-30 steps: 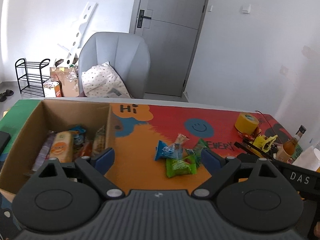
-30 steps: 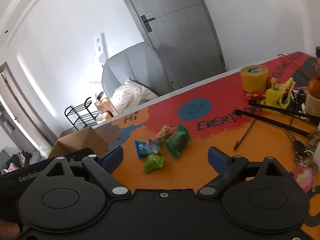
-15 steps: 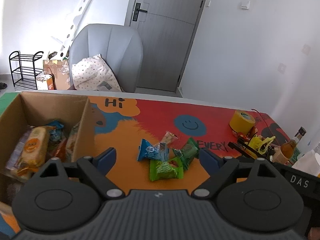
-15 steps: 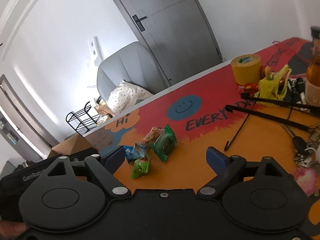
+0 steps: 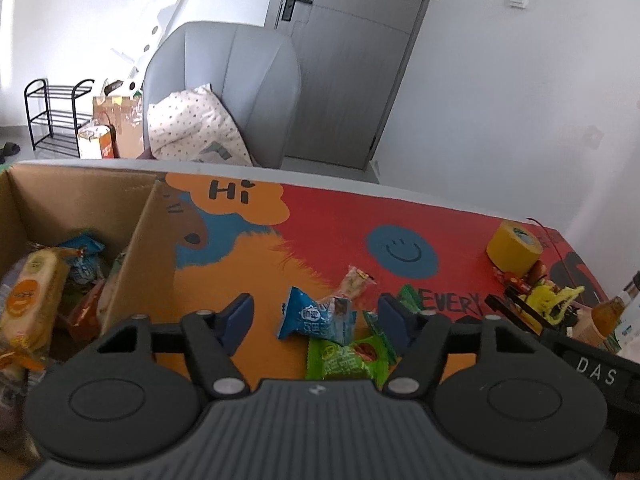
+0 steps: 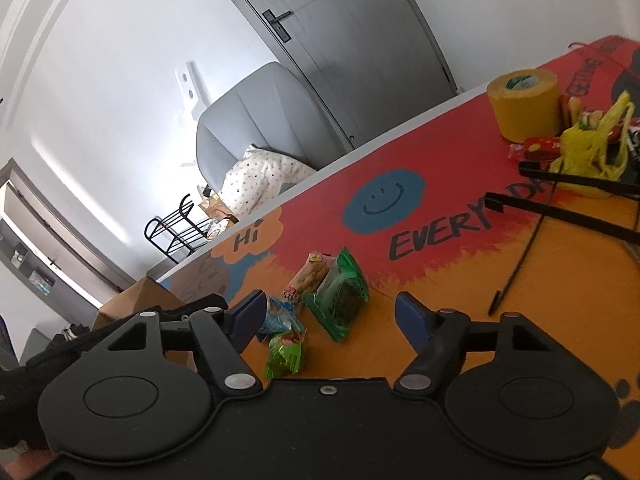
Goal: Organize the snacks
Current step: 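Grasp the blue packet with the left gripper while the right gripper grasps the green packet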
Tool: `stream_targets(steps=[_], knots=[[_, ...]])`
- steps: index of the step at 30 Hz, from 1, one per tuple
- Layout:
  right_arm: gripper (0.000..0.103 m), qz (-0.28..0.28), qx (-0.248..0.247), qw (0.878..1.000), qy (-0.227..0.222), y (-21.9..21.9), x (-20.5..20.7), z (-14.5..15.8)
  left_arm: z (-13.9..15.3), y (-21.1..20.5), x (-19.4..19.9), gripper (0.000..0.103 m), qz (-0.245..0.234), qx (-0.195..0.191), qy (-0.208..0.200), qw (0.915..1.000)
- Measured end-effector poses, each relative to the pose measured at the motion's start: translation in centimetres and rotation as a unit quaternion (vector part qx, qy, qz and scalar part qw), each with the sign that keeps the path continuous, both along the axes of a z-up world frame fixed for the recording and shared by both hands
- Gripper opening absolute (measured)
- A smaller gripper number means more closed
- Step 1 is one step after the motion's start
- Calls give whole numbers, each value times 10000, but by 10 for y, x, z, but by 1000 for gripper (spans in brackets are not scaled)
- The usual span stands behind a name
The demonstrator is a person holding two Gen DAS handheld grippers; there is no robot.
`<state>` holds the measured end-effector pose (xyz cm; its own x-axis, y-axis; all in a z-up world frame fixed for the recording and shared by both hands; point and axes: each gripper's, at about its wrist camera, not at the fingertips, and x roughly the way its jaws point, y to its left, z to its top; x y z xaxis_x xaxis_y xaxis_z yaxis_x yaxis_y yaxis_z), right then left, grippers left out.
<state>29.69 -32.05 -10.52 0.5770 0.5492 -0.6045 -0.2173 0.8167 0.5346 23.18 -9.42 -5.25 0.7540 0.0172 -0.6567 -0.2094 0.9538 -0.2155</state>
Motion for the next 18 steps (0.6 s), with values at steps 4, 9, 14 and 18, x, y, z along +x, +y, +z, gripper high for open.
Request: stream_targets(steps=[4, 9, 14, 18], knots=[[65, 10, 80, 9999, 127, 4, 12, -9, -8, 0, 12, 59, 37, 9, 87, 10000], [62, 51, 150, 9995, 273, 11, 25, -21, -19, 2, 26, 55, 79, -29, 198, 9998], [59, 61, 151, 9989, 436, 17, 37, -34, -34, 5, 40, 54, 130, -66, 325, 9994], [57, 92, 147, 9988, 449, 21, 42, -39, -46, 8, 49, 53, 166, -128, 434, 9988]])
